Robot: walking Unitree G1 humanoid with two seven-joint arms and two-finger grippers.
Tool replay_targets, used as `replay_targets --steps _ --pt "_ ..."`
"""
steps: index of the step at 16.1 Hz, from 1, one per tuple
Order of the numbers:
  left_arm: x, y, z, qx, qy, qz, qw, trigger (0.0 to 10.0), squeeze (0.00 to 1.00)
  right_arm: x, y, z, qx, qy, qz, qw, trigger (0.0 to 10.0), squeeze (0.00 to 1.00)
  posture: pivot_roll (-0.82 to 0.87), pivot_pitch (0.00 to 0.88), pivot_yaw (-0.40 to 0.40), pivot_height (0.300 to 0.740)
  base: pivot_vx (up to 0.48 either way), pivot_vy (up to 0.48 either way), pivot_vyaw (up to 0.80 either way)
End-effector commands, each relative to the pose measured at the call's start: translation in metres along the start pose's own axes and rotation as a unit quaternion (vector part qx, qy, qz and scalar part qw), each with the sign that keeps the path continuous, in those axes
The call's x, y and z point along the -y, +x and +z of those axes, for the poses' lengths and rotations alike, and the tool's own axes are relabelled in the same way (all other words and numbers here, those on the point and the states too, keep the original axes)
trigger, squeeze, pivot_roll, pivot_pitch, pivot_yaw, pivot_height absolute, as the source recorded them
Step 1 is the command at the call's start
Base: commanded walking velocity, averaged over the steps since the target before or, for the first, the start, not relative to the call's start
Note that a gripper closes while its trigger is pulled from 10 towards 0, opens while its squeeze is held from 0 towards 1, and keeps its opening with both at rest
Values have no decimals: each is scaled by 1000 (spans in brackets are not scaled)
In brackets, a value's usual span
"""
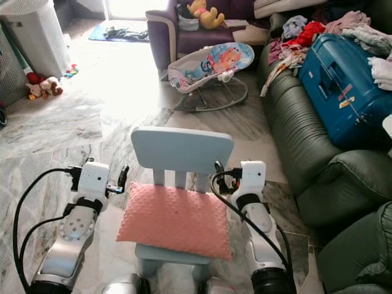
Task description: Move the pillow to the sofa
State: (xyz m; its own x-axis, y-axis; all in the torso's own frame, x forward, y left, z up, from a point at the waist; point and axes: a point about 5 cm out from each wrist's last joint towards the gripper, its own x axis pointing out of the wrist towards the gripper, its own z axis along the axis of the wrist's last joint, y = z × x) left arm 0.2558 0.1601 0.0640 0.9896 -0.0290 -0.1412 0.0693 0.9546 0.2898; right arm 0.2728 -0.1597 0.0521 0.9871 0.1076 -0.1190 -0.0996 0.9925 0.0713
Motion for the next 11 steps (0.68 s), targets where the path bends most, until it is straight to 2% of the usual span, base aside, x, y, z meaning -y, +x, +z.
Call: replay_targets --steps 1,4,11 --pt "0 -1 -1 -4 3 -4 1000 10000 0 1 0 5 8 0 0 1000 10000 0 49 0 -42 670 0 0 0" --pt "0 -1 -1 -3 5 -6 1000 10000 0 0 0 5 9 2 0 1000 10000 0 48 0 -39 642 0 0 0" --pt "-2 0 4 11 13 1 1000 10000 0 -1 0 3 3 4 0 1000 10000 0 48 0 -41 642 0 0 0"
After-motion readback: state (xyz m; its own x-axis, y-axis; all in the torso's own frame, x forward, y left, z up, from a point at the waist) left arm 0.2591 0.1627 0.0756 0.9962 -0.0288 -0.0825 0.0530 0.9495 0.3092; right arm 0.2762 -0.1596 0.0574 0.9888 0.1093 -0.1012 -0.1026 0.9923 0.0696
